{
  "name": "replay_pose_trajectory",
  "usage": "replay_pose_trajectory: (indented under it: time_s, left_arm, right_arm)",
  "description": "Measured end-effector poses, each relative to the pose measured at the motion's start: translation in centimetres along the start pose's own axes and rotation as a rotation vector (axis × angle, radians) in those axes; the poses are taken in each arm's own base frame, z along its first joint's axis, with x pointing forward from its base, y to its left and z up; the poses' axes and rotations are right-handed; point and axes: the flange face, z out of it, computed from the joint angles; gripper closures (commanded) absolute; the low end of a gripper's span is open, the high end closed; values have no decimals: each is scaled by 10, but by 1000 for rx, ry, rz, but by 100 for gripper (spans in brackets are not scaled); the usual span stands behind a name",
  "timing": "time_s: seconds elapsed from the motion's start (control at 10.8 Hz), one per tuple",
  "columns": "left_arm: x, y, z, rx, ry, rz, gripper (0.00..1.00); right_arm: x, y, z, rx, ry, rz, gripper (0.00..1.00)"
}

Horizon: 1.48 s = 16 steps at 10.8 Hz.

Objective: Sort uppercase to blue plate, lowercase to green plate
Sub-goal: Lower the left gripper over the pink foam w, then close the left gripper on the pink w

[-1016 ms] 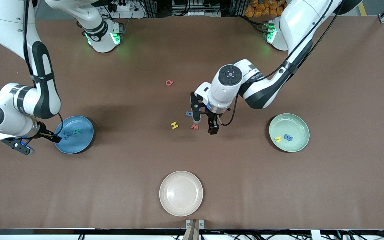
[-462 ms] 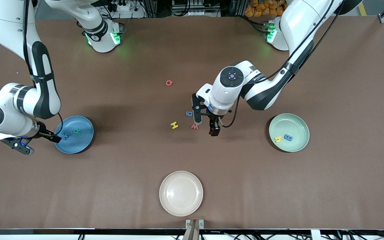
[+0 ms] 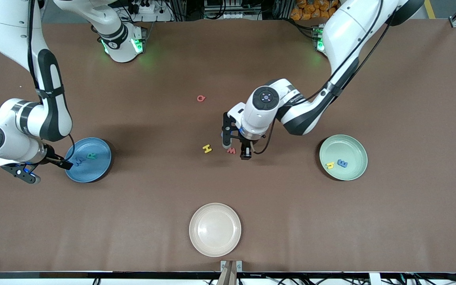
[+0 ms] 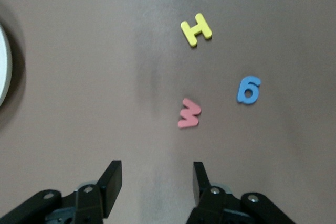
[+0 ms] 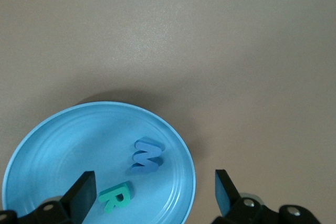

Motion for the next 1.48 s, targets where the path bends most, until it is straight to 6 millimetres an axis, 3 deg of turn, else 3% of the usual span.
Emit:
replay_pose_trajectory:
  time_s: [0.37, 0.74, 1.48]
  left_arm:
    - [15, 8, 22, 32, 15, 29, 47]
    - [17, 15, 53, 24, 25, 53, 48]
    - [16, 22, 83, 28, 27, 65, 48]
  right_arm:
    - [0, 0, 0, 0, 0, 0, 0]
    - [0, 0, 1, -1, -1, 0, 0]
    - [0, 0, 1, -1, -1, 0, 0]
